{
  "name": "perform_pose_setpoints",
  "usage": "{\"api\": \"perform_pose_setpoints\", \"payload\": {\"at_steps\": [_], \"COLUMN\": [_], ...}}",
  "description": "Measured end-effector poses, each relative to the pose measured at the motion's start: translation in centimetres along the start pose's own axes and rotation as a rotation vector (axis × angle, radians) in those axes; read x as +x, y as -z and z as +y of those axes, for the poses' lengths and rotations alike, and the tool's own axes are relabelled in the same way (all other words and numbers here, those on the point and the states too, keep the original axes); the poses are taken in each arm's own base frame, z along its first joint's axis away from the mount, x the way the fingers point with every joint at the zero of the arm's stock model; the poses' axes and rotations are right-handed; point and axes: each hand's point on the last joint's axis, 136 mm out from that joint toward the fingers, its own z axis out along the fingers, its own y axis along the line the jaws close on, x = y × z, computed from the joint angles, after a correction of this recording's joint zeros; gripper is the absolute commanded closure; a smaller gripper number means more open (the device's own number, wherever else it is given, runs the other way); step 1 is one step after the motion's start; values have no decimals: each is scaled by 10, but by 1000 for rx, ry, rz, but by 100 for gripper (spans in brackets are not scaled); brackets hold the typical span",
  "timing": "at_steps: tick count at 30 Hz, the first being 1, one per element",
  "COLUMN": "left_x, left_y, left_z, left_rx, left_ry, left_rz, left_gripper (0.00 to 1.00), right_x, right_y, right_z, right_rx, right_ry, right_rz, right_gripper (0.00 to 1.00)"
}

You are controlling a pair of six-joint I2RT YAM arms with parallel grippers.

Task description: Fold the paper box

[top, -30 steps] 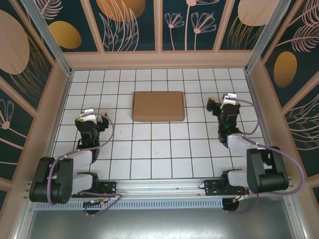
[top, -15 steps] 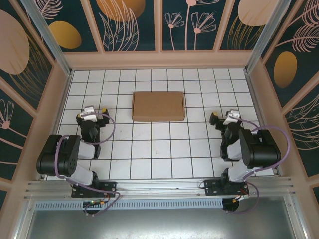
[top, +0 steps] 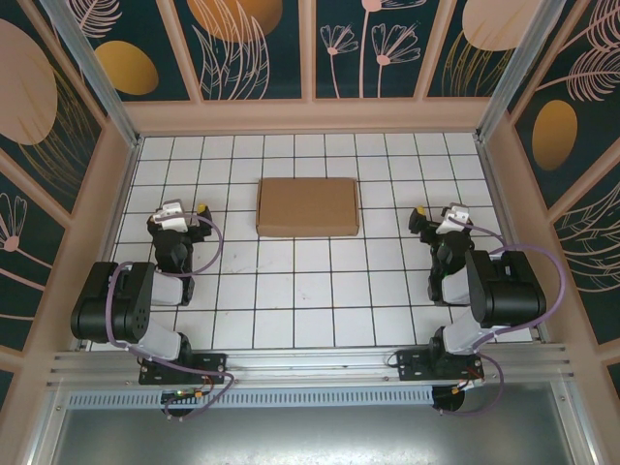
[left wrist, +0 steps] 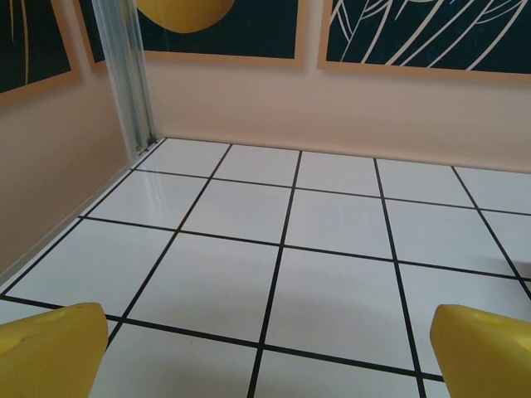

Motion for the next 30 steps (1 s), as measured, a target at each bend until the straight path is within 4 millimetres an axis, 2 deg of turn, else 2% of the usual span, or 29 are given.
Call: {"api": "perform_pose_setpoints", "payload": {"at_steps": [30], "left_x": [0], "left_y": [0], "left_z": [-2], "left_rx": [13], "left_ry": [0], "left_rz": [1], "left_gripper": [1], "right_x": [0], "right_y": [0], "right_z": [2], "right_rx": [-6], "right_ry": [2], "right_rz": [1], "right_gripper": [1]}}
